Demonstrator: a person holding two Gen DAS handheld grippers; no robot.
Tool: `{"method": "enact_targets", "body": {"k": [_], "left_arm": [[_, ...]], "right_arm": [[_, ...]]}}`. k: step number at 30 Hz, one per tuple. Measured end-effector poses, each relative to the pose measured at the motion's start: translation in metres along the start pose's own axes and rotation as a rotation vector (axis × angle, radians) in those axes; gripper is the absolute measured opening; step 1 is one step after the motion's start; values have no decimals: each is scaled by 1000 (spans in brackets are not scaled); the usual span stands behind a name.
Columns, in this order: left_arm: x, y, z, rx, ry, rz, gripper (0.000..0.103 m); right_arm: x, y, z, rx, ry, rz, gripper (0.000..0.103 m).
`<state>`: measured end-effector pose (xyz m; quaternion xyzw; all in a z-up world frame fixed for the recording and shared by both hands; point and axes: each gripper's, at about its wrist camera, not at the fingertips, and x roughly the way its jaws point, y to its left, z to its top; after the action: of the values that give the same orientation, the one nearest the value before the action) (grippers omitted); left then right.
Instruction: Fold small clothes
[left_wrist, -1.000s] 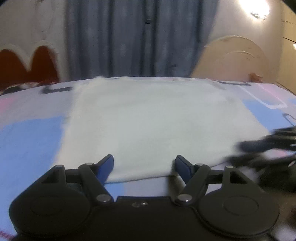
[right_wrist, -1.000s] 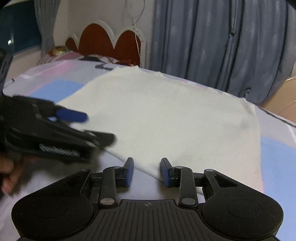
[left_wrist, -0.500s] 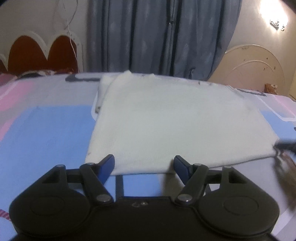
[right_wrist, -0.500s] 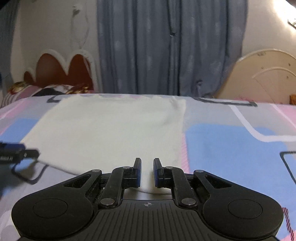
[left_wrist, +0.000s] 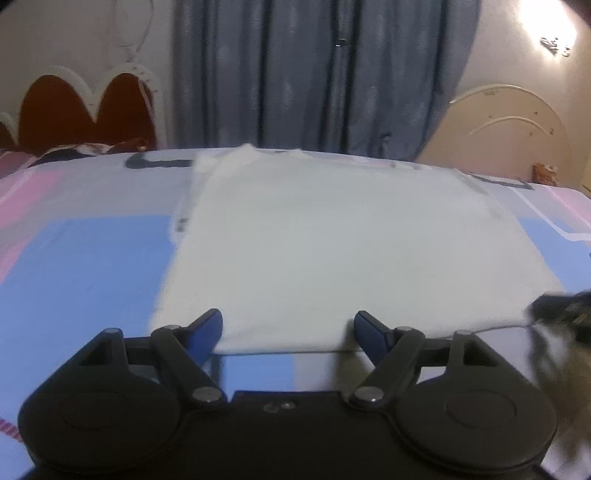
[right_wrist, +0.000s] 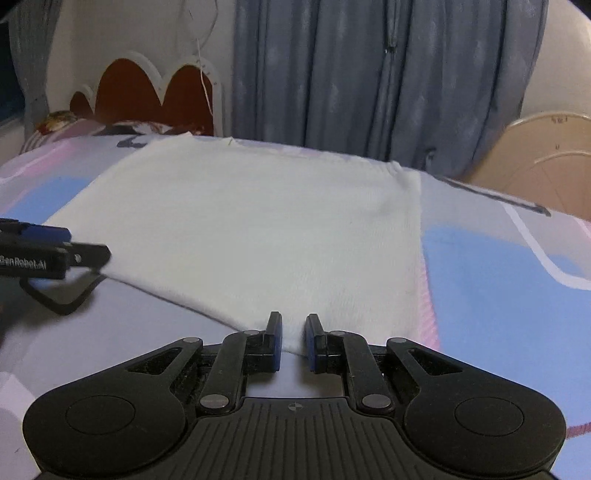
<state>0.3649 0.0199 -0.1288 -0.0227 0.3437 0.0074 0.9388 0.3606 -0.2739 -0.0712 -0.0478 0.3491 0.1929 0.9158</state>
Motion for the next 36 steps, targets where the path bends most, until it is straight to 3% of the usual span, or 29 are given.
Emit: {"method": "enact_targets", "body": {"k": [2, 4, 7, 10, 12, 21, 24, 28, 34, 36], "left_arm": [[1, 9, -4, -32, -7, -17, 77], [1, 8, -3, -35, -4, -11, 76], [0, 4, -2, -31, 2, 3, 77], [0, 5, -2, -33, 7, -2, 77], [0, 4, -2, -28, 6, 1, 77], [-1, 1, -3, -20, 9, 11, 77], [-1, 1, -2, -22, 14, 10, 77], [-2, 3, -2, -23, 16, 3, 78], [-11, 21, -3, -90, 27, -14, 77], [-17, 32, -7, -143, 47, 55, 80]], "right_arm": [[-10, -9, -1, 25, -52, -36, 11], [0, -22, -4, 64, 20, -51, 11], [-7, -26, 1, 94, 28, -40, 11], [-18, -28, 2, 88, -27, -50, 11], [-13, -30, -2, 81, 34, -66, 11], [-14, -39, 0, 115, 48, -40, 11], [12, -41, -1, 118, 51, -38, 11], [16, -42, 0, 112, 57, -36, 11], [20, -43, 3, 120, 74, -24, 11], [20, -46, 4, 135, 83, -18, 11]]}}
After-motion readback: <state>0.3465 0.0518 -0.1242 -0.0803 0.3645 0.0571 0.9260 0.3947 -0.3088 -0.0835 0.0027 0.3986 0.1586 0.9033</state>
